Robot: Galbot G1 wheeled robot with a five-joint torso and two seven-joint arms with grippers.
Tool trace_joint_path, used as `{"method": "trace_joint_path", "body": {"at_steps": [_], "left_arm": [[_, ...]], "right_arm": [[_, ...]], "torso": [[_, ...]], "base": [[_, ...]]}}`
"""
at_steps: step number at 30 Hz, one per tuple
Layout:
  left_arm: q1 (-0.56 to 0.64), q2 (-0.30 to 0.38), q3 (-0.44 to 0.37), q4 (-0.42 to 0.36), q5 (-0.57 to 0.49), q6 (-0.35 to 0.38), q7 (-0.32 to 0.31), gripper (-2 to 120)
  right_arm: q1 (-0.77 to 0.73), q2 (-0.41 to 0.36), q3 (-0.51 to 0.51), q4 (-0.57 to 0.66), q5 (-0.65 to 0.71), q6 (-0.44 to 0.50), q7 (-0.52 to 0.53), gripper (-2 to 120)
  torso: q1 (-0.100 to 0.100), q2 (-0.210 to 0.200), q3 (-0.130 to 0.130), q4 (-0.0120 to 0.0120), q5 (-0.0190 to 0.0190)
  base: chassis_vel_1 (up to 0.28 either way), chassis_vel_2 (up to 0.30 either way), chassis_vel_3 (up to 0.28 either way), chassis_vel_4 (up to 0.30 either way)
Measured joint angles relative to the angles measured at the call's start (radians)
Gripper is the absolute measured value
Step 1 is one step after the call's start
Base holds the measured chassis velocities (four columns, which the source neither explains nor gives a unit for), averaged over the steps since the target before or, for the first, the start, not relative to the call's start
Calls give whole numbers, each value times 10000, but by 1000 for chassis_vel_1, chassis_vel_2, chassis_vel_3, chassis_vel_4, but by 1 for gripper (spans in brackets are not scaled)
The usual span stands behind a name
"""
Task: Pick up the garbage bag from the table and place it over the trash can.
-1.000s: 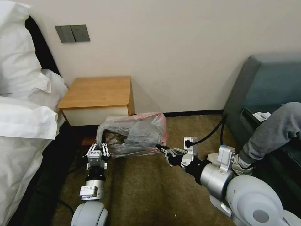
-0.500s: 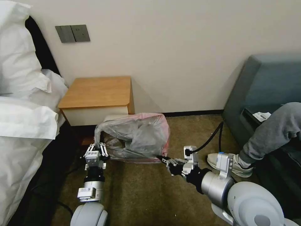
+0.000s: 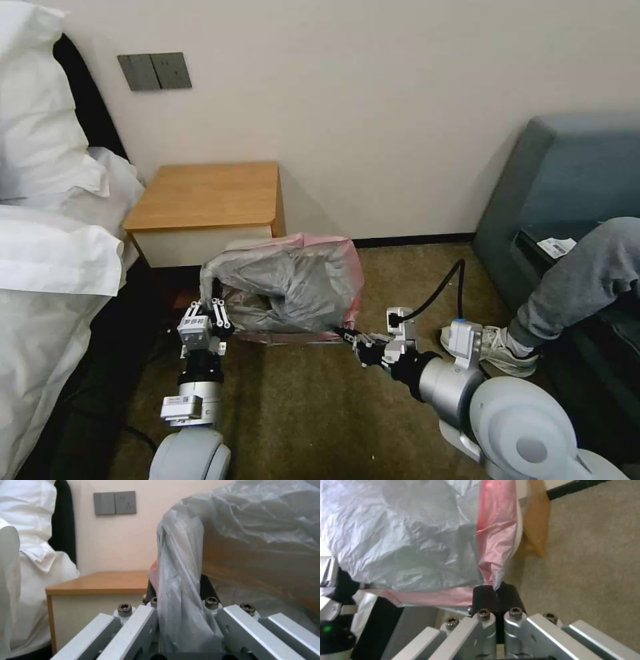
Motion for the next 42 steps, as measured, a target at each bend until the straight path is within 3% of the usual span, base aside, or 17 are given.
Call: {"method": "trace_joint_path", "body": {"at_steps": [26, 42], "left_arm": [[-16, 0, 119, -130, -342, 122, 49, 6], [-118, -56, 79, -192, -475, 221, -194, 6]], "right_arm": [[1079, 375, -686, -1700, -693, 284, -483, 0], [200, 174, -242, -372, -523, 69, -253, 0]], "torso": [[0, 0, 0, 0, 0], [0, 0, 0, 0, -1]], "base": [[0, 0, 0, 0], [0, 0, 0, 0]]}}
